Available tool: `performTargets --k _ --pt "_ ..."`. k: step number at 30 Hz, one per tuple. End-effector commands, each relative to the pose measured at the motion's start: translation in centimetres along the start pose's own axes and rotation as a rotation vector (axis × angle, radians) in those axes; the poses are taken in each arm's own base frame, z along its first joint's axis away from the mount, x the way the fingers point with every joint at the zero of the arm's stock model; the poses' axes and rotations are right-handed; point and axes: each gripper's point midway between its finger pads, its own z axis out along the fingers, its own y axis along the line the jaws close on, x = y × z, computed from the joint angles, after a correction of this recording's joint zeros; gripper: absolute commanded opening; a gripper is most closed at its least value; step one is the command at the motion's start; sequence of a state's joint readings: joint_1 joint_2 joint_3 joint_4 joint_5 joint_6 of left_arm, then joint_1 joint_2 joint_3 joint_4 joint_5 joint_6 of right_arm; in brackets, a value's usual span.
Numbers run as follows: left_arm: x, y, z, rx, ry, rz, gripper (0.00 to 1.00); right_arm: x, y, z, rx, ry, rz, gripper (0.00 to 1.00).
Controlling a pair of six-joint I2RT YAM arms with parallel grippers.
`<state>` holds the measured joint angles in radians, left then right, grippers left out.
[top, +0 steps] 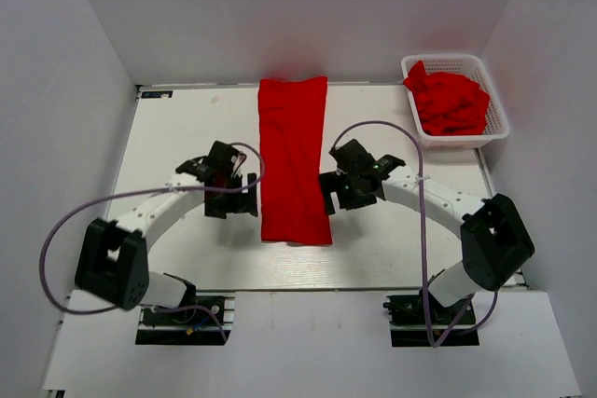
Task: Fold and stack the t-shirts
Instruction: Rotate the tshirt 90 degrees, then grab the bottom of the folded rectangular tshirt with both arms
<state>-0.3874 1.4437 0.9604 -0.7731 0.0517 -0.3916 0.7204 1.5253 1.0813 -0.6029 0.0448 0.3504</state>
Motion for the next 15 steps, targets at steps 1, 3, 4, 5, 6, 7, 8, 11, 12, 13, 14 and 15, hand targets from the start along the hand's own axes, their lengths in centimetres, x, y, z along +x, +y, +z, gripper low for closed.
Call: performTargets --k 1,3,4,5,6,7,8,11,12,13,14,15 --pt "1.6 -2.9 -2.9 0.156 -0.075 -0.016 1.00 0.3 0.5 0.0 -0.026 -0.033 0.060 0.91" --pt "3.5 -3.4 -2.4 0.180 -0.041 -0.001 1.00 0.9 1.0 0.2 -0.042 -0.019 0.085 0.91" --pt "3.7 -3.7 -2.1 0.188 -0.042 -0.004 1.00 1.2 1.0 0.4 -0.045 -0.013 0.100 0.91" --pt "4.3 -4.3 -1.9 0.203 -0.045 0.013 1.00 1.3 1.0 0.5 -0.032 -0.013 0.117 0.91" --pt "4.5 -4.5 -1.9 0.208 -0.041 0.025 1.00 1.3 0.8 0.5 -0.017 -0.015 0.125 0.91" --pt "4.7 -4.5 -1.6 0.187 -0.040 0.021 1.00 1.6 0.7 0.6 0.006 -0.016 0.134 0.91" --pt "4.7 -4.9 -1.2 0.191 -0.035 0.034 1.00 1.5 0.5 0.5 0.026 -0.032 0.143 0.91" --pt "4.6 -4.6 -0.6 0.114 -0.046 0.085 1.00 1.3 0.5 0.6 0.055 -0.062 0.143 0.91" --pt "4.3 -4.0 -0.1 0.068 -0.045 0.084 1.00 1.2 0.7 0.9 0.065 -0.073 0.136 0.91" --pt "4.6 -4.1 -0.1 0.061 -0.026 0.104 1.00 1.7 0.8 1.2 0.079 -0.053 0.131 0.91" --pt "4.8 -4.1 0.2 0.048 -0.024 0.112 1.00 1.5 0.9 1.1 0.087 -0.050 0.131 0.91" --pt "4.8 -4.0 0.5 0.050 -0.028 0.123 1.00 1.7 0.8 1.5 0.119 -0.053 0.128 0.91"
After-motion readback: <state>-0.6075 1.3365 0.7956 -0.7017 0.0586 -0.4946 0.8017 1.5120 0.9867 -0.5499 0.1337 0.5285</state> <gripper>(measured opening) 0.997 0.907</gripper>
